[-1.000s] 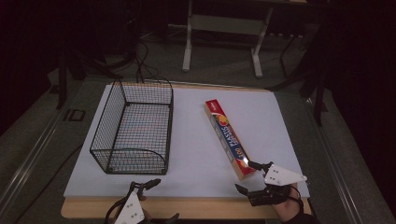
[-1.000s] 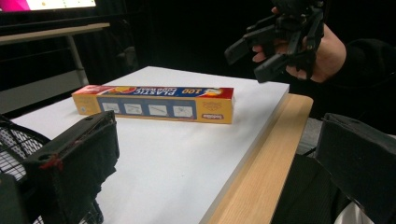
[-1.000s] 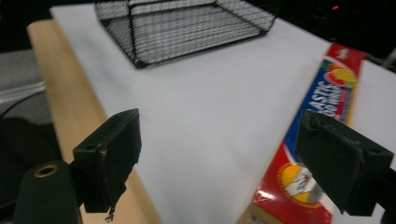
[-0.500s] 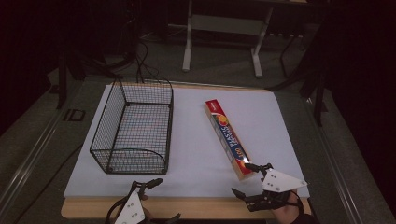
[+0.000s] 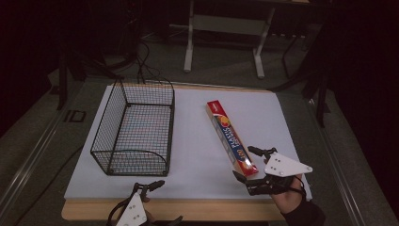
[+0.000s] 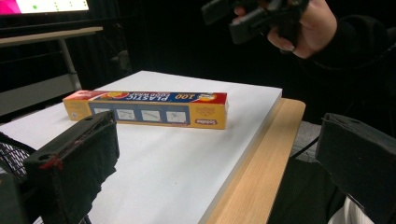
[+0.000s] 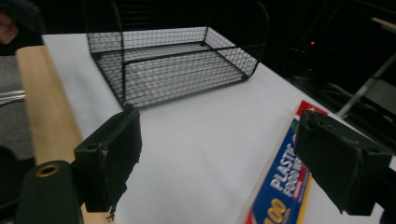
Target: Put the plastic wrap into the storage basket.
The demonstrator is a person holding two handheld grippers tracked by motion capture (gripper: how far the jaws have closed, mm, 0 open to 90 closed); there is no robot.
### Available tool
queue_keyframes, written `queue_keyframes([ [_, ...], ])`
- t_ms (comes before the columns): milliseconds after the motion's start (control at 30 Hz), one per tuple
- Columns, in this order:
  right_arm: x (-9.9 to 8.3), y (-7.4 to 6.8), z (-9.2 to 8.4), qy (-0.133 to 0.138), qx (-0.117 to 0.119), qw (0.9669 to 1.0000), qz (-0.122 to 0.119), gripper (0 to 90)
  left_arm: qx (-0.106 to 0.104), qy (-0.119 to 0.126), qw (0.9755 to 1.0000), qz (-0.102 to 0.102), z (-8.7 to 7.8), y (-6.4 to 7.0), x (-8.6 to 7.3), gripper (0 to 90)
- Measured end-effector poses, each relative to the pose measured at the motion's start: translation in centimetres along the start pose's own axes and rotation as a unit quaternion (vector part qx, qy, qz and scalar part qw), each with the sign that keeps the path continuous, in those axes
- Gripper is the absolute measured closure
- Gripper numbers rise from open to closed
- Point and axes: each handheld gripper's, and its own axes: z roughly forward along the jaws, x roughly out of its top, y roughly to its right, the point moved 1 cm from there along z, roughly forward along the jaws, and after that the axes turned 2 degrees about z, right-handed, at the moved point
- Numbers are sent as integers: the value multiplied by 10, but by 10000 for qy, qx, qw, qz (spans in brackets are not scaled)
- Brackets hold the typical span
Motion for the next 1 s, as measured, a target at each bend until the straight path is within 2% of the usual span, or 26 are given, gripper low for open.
queue_keyframes([
  [200,8,8,7,38,-58,10000,70,150,10,10,10000,4,-1,0,0,0],
  [333,15,13,12,1,-225,9997,61,136,-1,6,10000,26,0,0,1,0],
  [467,23,21,17,-74,-227,9996,165,130,-6,5,10000,41,0,0,1,0],
  [500,26,26,19,-54,-326,9991,260,131,-10,9,10000,47,0,1,1,0],
  [533,26,26,19,-54,-326,9991,260,131,-10,9,10000,47,0,1,1,0],
  [700,35,44,31,-151,-607,9971,444,116,-26,-5,10000,49,1,0,1,0],
  [800,37,50,36,-236,-691,9960,510,116,-29,-4,10000,46,1,0,1,0],
  [833,39,55,41,-356,-756,9950,541,113,-31,-3,10000,44,1,0,1,0],
  [933,40,60,47,-460,-819,9937,609,112,-39,-14,10000,49,1,0,0,0],
  [1000,41,66,56,-597,-893,9917,711,103,-46,-9,10000,47,1,0,0,0],
])
